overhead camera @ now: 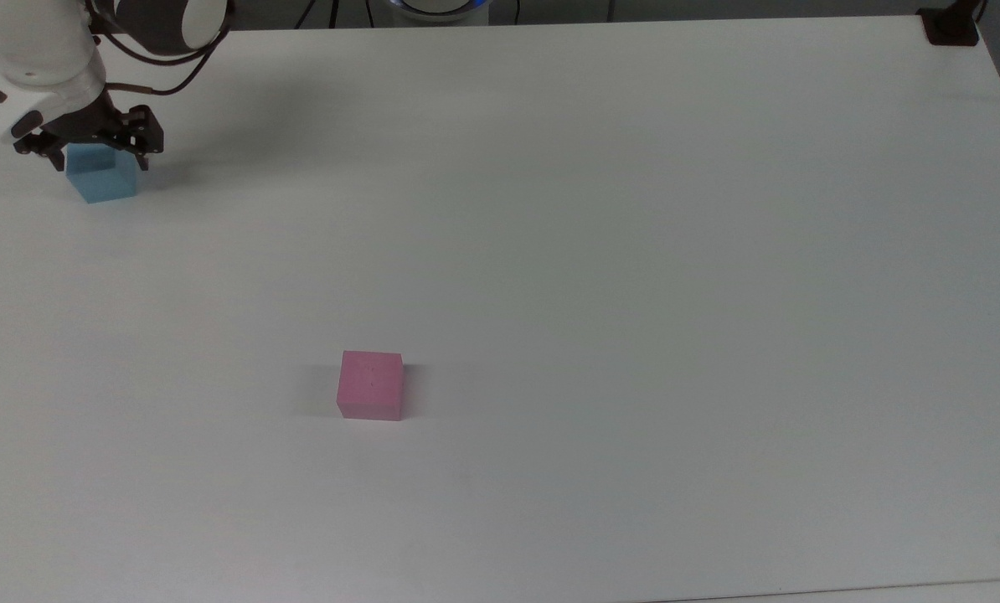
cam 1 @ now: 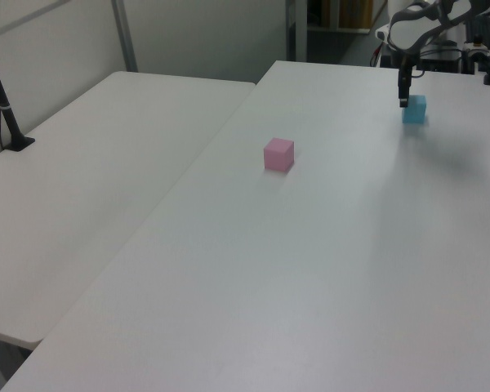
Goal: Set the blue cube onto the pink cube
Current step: 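Close the gripper on the light-blue cube, then lift the light-blue cube and carry it over the pink cube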
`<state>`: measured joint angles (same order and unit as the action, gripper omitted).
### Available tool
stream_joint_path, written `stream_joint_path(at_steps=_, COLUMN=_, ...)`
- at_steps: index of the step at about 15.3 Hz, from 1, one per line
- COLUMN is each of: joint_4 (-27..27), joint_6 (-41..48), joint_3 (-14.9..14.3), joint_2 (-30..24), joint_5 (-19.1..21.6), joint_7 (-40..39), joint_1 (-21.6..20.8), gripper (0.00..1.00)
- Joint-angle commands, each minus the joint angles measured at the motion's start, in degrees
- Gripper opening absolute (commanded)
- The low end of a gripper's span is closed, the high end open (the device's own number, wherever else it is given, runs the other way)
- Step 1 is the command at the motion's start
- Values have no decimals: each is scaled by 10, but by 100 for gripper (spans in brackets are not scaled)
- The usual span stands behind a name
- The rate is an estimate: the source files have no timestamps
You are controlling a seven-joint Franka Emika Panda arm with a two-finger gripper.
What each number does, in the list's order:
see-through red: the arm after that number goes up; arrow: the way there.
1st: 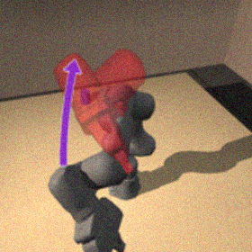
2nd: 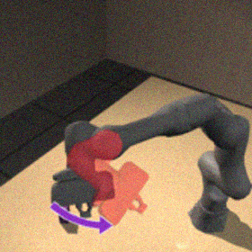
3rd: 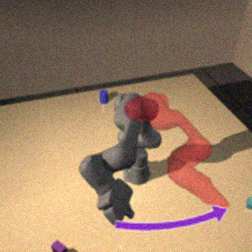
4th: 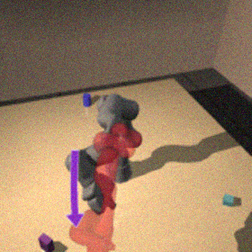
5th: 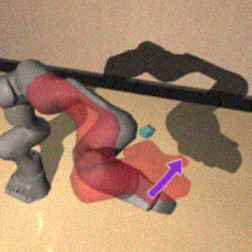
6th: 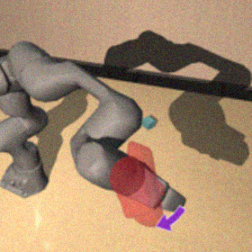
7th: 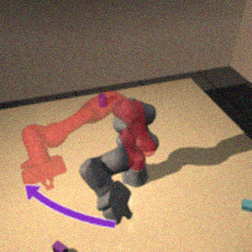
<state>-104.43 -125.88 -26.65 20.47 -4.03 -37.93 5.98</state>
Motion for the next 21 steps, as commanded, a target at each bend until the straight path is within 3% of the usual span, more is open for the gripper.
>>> stream_joint_path(at_steps=1, joint_4=-5, joint_6=-33, joint_3=-16, joint_2=19, joint_5=-2, joint_7=-38, joint_1=3, gripper=100)
stream_joint_path(at_steps=4, joint_4=-11, joint_6=-36, joint_3=-24, joint_2=25, joint_5=-2, joint_7=-57, joint_1=4, gripper=100)
stream_joint_path(at_steps=5, joint_4=-12, joint_6=-34, joint_3=-26, joint_2=25, joint_5=-2, joint_7=-64, joint_1=4, gripper=89)
stream_joint_path(at_steps=7, joint_4=-12, joint_6=-31, joint_3=-27, joint_2=25, joint_5=2, joint_7=-63, joint_1=4, gripper=46)
stream_joint_path(at_steps=9, joint_4=-12, joint_6=-27, joint_3=-27, joint_2=23, joint_5=5, joint_7=-60, joint_1=4, gripper=16)
stream_joint_path(at_steps=12, joint_4=3, joint_6=11, joint_3=-27, joint_2=1, joint_5=23, joint_7=-58, joint_1=-1, gripper=12)
stream_joint_path(at_steps=17, joint_4=128, joint_6=123, joint_3=-27, joint_2=-12, joint_5=145, joint_7=-32, joint_1=-32, gripper=14)
stream_joint_path(at_steps=21, joint_4=176, joint_6=121, joint_3=-20, joint_2=-2, joint_5=155, joint_7=76, joint_1=-90, gripper=14)
